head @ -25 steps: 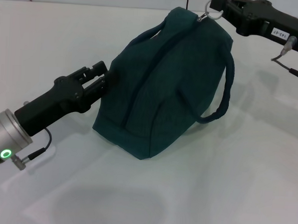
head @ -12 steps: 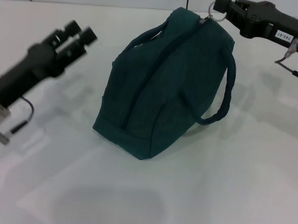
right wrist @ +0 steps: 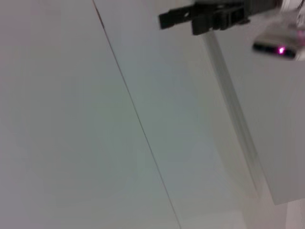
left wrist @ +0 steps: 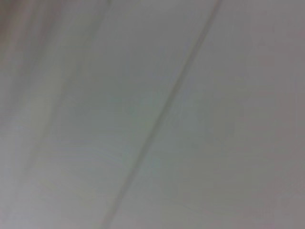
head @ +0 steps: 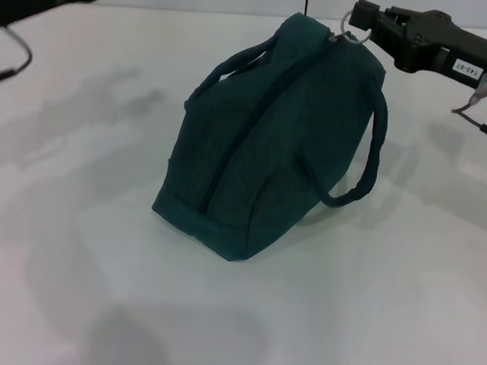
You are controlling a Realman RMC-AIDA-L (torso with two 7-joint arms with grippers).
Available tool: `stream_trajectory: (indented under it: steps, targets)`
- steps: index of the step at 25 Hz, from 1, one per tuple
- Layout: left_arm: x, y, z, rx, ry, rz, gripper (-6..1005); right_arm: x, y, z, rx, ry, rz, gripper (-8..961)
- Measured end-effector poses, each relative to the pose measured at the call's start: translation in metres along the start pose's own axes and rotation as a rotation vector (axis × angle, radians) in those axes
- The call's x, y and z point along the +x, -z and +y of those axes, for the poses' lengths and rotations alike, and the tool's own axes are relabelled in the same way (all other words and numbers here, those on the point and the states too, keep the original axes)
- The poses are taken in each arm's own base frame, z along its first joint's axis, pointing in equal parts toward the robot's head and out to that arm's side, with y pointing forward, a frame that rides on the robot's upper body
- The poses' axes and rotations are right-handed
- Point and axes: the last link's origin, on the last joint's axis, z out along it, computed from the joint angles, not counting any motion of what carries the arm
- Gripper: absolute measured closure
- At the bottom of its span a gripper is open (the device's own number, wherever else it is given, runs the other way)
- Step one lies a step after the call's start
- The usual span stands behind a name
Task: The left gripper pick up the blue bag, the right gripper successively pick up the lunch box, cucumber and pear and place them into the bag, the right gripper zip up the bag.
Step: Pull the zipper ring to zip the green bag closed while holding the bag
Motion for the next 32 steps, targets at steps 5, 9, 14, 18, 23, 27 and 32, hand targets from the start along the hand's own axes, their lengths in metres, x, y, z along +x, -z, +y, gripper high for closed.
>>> stream_trajectory:
  steps: [5, 9, 14, 18, 23, 27, 32]
  targets:
    - [0.035, -0.026, 0.018, -0.046, -0.085, -0.193, 106, 0.001, 0.001, 0.0, -0.002, -0.002, 0.0, 913]
    - [0.054, -0.041, 0.049, -0.065, -0.157, -0.364, 108, 0.003, 0.002, 0.0, 0.001, -0.009, 0.001, 912]
    - [0.061, -0.058, 0.098, -0.12, -0.173, -0.471, 110, 0.004, 0.004, -0.002, 0.009, -0.009, -0.005, 912]
    - [0.049, -0.072, 0.13, -0.111, -0.22, -0.54, 111, 0.004, 0.005, -0.002, 0.011, -0.012, -0.009, 911]
    - [0.026, -0.087, 0.135, -0.011, -0.258, -0.592, 127, 0.003, 0.005, -0.001, 0.003, -0.009, -0.012, 910]
    - [0.012, -0.096, 0.127, 0.071, -0.302, -0.619, 139, 0.003, 0.007, -0.002, 0.003, -0.019, -0.023, 910]
    - [0.002, -0.101, 0.124, 0.095, -0.31, -0.665, 155, 0.003, 0.008, -0.001, 0.002, -0.015, -0.024, 909]
